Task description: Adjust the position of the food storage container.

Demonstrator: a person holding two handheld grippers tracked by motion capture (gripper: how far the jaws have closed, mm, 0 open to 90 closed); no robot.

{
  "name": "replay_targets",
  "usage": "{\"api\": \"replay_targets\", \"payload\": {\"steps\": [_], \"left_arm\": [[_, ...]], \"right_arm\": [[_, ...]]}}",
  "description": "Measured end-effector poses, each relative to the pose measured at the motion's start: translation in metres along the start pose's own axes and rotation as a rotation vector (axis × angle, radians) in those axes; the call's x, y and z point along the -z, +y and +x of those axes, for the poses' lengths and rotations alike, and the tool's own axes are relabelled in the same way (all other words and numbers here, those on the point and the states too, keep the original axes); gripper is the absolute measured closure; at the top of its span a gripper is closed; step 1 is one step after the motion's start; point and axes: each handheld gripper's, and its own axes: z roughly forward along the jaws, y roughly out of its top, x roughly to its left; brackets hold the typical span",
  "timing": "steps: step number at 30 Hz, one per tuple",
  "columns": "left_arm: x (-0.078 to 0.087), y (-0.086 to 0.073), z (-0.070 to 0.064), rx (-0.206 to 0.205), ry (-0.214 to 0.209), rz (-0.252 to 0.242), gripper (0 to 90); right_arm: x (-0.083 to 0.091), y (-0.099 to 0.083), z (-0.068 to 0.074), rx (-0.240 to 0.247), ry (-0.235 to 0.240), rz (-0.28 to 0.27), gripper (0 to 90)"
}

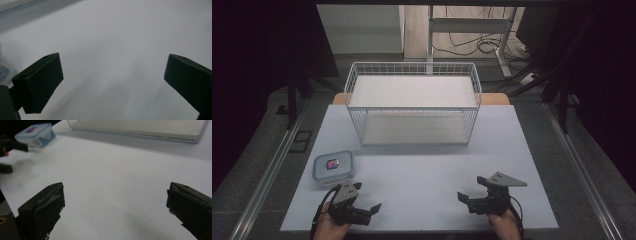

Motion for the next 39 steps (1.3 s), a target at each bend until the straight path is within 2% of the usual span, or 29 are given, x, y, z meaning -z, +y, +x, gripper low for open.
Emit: {"api": "replay_targets", "payload": {"steps": [3,5,6,9,11,14,16,17,21,23,24,28,29,30,31,33,37,38,39], "left_arm": [[0.002,0.000,0.002,0.005,0.010,-0.003,2.1],[0.003,0.000,0.005,0.022,0.018,0.004,2.4],[0.002,-0.001,0.006,0.014,0.009,0.019,2.2],[0.001,0.000,0.005,0.005,0.028,0.040,1.8],[0.002,0.002,0.007,0.037,-0.012,0.025,1.5],[0.003,0.003,0.007,0.045,-0.017,0.023,2.4],[0.003,0.004,0.008,0.047,-0.009,0.024,3.5],[0.004,0.005,0.011,0.064,-0.023,0.019,3.8],[0.006,0.008,0.011,0.041,0.011,0.023,7.6],[0.006,0.009,0.012,0.037,0.016,0.024,8.2],[0.007,0.011,0.013,0.028,0.003,0.033,9.4],[0.009,0.014,0.015,0.021,0.019,0.041,22.6],[0.011,0.016,0.016,0.027,0.018,0.037,22.6],[0.012,0.017,0.018,0.033,0.011,0.032,28.2],[0.014,0.020,0.021,0.044,0.016,0.030,38.2],[0.016,0.022,0.027,0.054,0.018,0.032,46.4],[0.022,0.025,0.040,0.065,0.081,0.029,61.3],[0.022,0.025,0.040,0.065,0.081,0.029,65.1],[0.025,0.026,0.047,0.079,0.095,0.018,69.9]], "right_arm": [[-0.006,-0.002,0.002,-0.014,0.003,0.046,0.0],[-0.006,-0.002,0.003,-0.012,0.002,0.043,0.0],[-0.005,-0.001,0.003,0.000,-0.020,0.027,0.0],[-0.005,-0.001,0.002,-0.002,-0.030,0.026,0.0],[-0.007,-0.001,0.000,0.006,-0.065,0.031,0.0],[-0.007,-0.001,-0.001,0.011,-0.083,0.028,0.0],[-0.008,-0.001,-0.001,0.033,-0.095,0.037,0.0],[-0.008,-0.001,-0.001,0.033,-0.094,0.039,0.0],[-0.009,0.000,0.002,0.055,-0.089,0.047,0.0],[-0.010,0.000,0.003,0.057,-0.082,0.051,0.0],[-0.011,0.000,0.004,0.056,-0.086,0.060,0.0],[-0.012,0.000,0.005,0.065,-0.088,0.069,0.0],[-0.012,0.000,0.006,0.068,-0.089,0.068,0.0],[-0.012,0.001,0.006,0.072,-0.090,0.069,0.0],[-0.011,0.001,0.006,0.073,-0.096,0.071,0.0],[-0.011,0.001,0.006,0.079,-0.095,0.070,0.0],[-0.009,0.002,0.006,0.089,-0.114,0.064,0.0],[-0.010,0.002,0.006,0.100,-0.122,0.066,0.0],[-0.010,0.002,0.007,0.108,-0.132,0.072,0.0]]}}
